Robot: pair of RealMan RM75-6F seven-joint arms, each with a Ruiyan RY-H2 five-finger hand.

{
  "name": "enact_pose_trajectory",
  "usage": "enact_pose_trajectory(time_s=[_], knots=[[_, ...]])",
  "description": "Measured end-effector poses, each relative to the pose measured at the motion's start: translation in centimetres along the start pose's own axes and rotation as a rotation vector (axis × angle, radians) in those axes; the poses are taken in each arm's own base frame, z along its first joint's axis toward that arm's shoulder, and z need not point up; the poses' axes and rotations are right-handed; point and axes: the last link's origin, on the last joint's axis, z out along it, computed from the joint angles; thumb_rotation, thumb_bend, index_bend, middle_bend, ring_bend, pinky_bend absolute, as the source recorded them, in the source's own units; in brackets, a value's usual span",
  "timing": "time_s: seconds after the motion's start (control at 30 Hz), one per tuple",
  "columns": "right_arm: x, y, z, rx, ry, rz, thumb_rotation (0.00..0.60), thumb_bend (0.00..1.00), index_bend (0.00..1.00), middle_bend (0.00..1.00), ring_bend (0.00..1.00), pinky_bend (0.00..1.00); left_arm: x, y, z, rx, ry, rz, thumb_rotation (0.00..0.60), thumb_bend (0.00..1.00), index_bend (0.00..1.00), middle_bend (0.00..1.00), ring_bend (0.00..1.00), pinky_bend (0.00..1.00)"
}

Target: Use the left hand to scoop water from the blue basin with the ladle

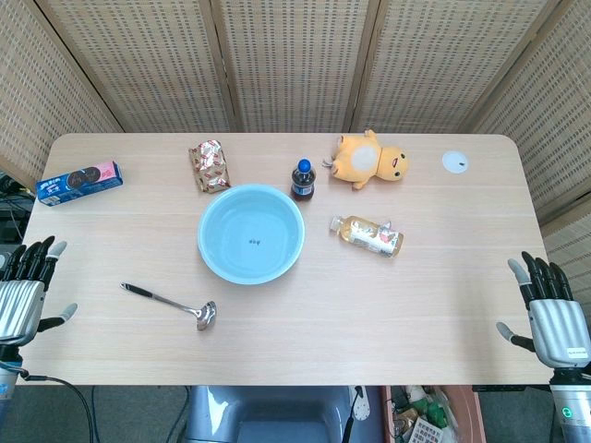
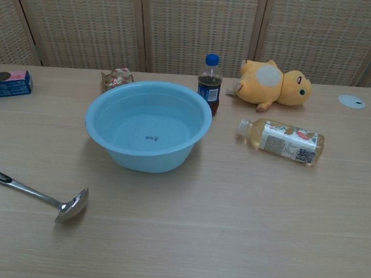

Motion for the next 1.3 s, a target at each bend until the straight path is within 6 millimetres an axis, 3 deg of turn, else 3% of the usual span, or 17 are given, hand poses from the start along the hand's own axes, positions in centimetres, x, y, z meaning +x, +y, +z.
enact_pose_trajectory(time_s=[0.47, 0.5, 0.57, 0.63, 0.73, 0.8, 0.9, 1.3], knots=[[-0.1, 0.0, 0.1, 0.002, -0.005, 0.001, 0.600, 0.00, 0.00, 0.00, 0.00, 0.00, -0.4, 0.0, 0.2, 0.002, -0.014, 0.009, 0.600, 0.21, 0.00, 0.00, 0.00, 0.00], [-0.1, 0.0, 0.1, 0.000, -0.007, 0.000, 0.600, 0.00, 0.00, 0.00, 0.00, 0.00, -0.5, 0.0, 0.3, 0.000, -0.017, 0.010, 0.600, 0.21, 0.00, 0.05, 0.02, 0.00], [-0.1, 0.1, 0.1, -0.003, -0.008, -0.002, 0.600, 0.00, 0.00, 0.00, 0.00, 0.00, -0.6, 0.1, 0.5, -0.009, -0.023, 0.009, 0.600, 0.21, 0.00, 0.33, 0.27, 0.17], [-0.2, 0.2, 0.2, -0.008, -0.010, -0.002, 0.600, 0.00, 0.00, 0.00, 0.00, 0.00, -1.0, 0.2, 0.8, -0.019, -0.038, -0.001, 0.600, 0.21, 0.00, 0.71, 0.66, 0.61], [-0.2, 0.3, 0.2, -0.013, -0.011, -0.006, 0.600, 0.00, 0.00, 0.00, 0.00, 0.00, -1.7, 0.3, 1.3, -0.036, -0.066, -0.009, 0.600, 0.21, 0.00, 0.93, 0.88, 0.94], [-0.4, 0.3, 0.3, -0.015, -0.016, -0.011, 0.600, 0.00, 0.00, 0.00, 0.00, 0.00, -2.3, 0.3, 1.8, -0.049, -0.085, 0.010, 0.600, 0.21, 0.03, 0.99, 0.95, 1.00], [-0.7, 0.2, 0.4, -0.017, -0.025, -0.023, 0.600, 0.00, 0.00, 0.00, 0.00, 0.00, -3.6, 0.2, 2.9, -0.077, -0.138, 0.052, 0.600, 0.22, 0.11, 1.00, 0.99, 1.00], [-1.2, 0.3, 0.6, -0.036, -0.039, -0.041, 0.600, 0.00, 0.00, 0.00, 0.00, 0.00, -7.7, 0.4, 8.0, -0.145, -0.347, 0.145, 0.600, 0.22, 0.38, 1.00, 1.00, 1.00]])
